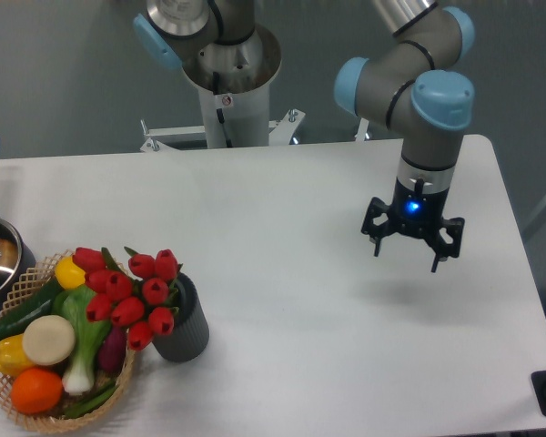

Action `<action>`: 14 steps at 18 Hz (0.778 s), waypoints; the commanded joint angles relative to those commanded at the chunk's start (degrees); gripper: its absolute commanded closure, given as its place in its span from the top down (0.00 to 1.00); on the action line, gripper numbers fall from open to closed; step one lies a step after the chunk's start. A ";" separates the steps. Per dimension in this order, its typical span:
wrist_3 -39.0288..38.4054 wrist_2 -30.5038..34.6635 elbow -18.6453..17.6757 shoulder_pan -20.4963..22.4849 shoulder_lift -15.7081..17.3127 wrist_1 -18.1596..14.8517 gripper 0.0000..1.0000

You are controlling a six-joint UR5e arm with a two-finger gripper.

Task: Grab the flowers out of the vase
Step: 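Move the open gripper toward the red tulips in the grey vase, then lower the open gripper around the tulip stems above the vase rim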

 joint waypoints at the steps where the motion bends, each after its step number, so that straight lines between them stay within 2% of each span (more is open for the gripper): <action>1: 0.00 -2.63 -1.05 0.00 0.97 0.00 1.00; 3: 0.09 -7.64 -3.77 0.00 3.16 0.00 1.00; 5: 0.00 -9.77 -4.75 -0.09 4.57 0.00 1.00; 6: 0.00 -11.52 -4.84 -0.09 4.67 -0.09 1.00; 10: -0.09 -25.83 -4.93 -0.61 4.05 -0.09 1.00; 14: 0.00 -34.55 -5.28 -1.92 3.18 -0.09 1.00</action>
